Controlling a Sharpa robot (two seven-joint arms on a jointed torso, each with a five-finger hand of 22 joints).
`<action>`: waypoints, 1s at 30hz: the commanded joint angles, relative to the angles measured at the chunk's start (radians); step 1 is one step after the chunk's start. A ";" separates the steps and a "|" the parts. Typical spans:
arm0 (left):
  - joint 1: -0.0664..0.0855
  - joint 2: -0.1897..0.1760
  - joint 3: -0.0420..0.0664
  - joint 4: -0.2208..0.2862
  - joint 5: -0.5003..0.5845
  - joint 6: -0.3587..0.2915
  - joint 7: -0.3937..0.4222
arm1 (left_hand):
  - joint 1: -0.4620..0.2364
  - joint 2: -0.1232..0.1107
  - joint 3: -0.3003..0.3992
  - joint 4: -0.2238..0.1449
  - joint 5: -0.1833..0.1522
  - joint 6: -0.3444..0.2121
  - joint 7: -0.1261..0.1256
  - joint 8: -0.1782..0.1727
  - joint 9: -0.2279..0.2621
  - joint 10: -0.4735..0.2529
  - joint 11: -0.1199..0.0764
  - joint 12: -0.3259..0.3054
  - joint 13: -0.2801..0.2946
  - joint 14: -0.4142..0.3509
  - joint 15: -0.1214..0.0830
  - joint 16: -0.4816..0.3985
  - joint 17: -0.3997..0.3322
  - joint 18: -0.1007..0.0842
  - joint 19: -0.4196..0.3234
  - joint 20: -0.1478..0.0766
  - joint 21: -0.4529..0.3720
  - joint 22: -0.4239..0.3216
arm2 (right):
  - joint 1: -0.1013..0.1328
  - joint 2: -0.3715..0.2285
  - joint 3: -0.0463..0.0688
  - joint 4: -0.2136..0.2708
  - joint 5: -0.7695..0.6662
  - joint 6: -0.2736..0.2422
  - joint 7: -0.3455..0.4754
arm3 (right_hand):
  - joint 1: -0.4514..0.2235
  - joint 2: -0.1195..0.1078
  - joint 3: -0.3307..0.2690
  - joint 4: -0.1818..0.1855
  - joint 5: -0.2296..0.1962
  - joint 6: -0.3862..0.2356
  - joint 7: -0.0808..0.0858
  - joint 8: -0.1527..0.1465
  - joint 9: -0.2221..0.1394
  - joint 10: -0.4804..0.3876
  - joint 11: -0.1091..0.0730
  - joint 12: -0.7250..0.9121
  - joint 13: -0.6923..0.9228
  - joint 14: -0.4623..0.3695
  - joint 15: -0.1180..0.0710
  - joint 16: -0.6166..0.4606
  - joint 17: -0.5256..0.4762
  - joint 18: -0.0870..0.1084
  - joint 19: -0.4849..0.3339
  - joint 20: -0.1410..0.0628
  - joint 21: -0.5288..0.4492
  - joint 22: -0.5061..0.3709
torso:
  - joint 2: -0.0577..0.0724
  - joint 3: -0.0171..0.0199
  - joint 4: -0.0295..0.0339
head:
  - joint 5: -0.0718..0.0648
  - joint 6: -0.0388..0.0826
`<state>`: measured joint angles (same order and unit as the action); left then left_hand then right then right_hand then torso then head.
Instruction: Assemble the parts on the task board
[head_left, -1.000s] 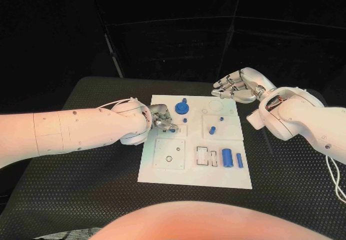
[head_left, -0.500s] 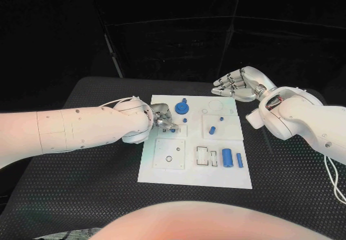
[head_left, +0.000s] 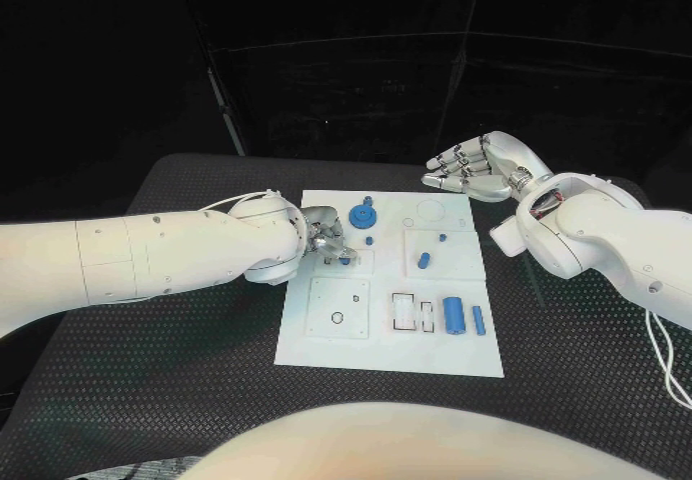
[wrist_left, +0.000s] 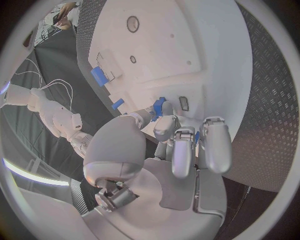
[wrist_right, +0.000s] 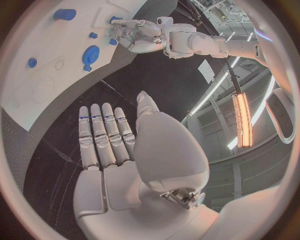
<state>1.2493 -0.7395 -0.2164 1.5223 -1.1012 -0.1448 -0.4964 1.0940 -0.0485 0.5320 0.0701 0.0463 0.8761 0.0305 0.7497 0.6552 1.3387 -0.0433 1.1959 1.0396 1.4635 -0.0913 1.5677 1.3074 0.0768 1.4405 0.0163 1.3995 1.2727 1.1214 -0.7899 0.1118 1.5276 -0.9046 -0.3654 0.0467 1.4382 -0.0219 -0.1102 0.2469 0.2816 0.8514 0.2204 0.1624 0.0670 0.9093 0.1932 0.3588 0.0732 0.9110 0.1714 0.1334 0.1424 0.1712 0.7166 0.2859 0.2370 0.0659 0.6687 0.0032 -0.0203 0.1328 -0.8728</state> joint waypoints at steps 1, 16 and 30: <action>-0.010 0.006 -0.008 0.001 0.009 0.056 -0.006 | -0.020 -0.003 0.084 -0.076 0.006 0.009 -0.009 0.006 0.004 0.009 -0.003 0.007 0.003 0.107 -0.008 0.003 0.263 -0.016 0.009 -0.002 0.006 0.004 | 0.002 0.001 0.001 0.001 0.009 -0.013 0.012 | -0.003 0.003 0.001 -0.006 0.005 -0.006 0.030 -0.003 0.000 -0.003 0.004 -0.004 -0.002 0.004 0.004 -0.008 -0.002 0.007 0.003 0.002 -0.006 -0.001 | 0.000 -0.0003 0.0003 | 0.000 0.000; -0.010 0.003 -0.008 -0.001 0.009 0.055 -0.008 | -0.104 -0.017 0.060 -0.039 0.007 0.024 -0.017 0.015 0.012 0.022 -0.010 0.021 0.016 0.107 -0.014 0.003 0.263 -0.019 0.018 -0.009 0.013 0.021 | 0.002 0.001 0.000 -0.001 0.009 -0.013 0.005 | -0.005 0.002 0.001 -0.009 0.008 -0.006 0.031 -0.003 0.000 -0.003 0.005 -0.005 -0.007 0.001 0.006 -0.014 -0.011 0.006 0.002 0.003 -0.015 -0.002 | 0.000 -0.0006 0.0007 | 0.002 0.000; -0.010 0.001 -0.007 -0.001 0.009 0.044 -0.008 | -0.142 -0.014 0.042 -0.018 0.006 0.030 -0.018 0.017 0.015 0.025 -0.011 0.024 0.019 0.107 -0.016 0.003 0.263 -0.020 0.020 -0.011 0.015 0.025 | 0.002 -0.006 0.000 0.002 0.009 -0.012 0.001 | -0.008 0.002 0.001 -0.010 0.009 -0.006 0.033 -0.003 0.000 -0.003 0.007 -0.006 -0.010 -0.003 0.008 -0.020 -0.019 0.004 0.001 0.003 -0.024 -0.002 | 0.000 -0.0002 0.0008 | 0.000 0.000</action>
<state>1.2442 -0.7398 -0.2198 1.5205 -1.0983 -0.1265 -0.4965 0.9630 -0.0646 0.5728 0.0459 0.0503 0.8977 0.0127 0.7612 0.6694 1.3562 -0.0541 1.2166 1.0574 1.4670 -0.1019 1.5677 1.3073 0.0768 1.4515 0.0053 1.4088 1.2973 1.1214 -0.7969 0.1116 1.5278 -0.8985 -0.3688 0.0441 1.4382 -0.0219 -0.1107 0.2420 0.2852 0.8515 0.2204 0.1624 0.0671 0.9093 0.1931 0.3589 0.0652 0.9079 0.1746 0.1185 0.1245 0.1711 0.7167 0.2858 0.2195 0.0653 0.6689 0.0022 -0.0195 0.1336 -0.8728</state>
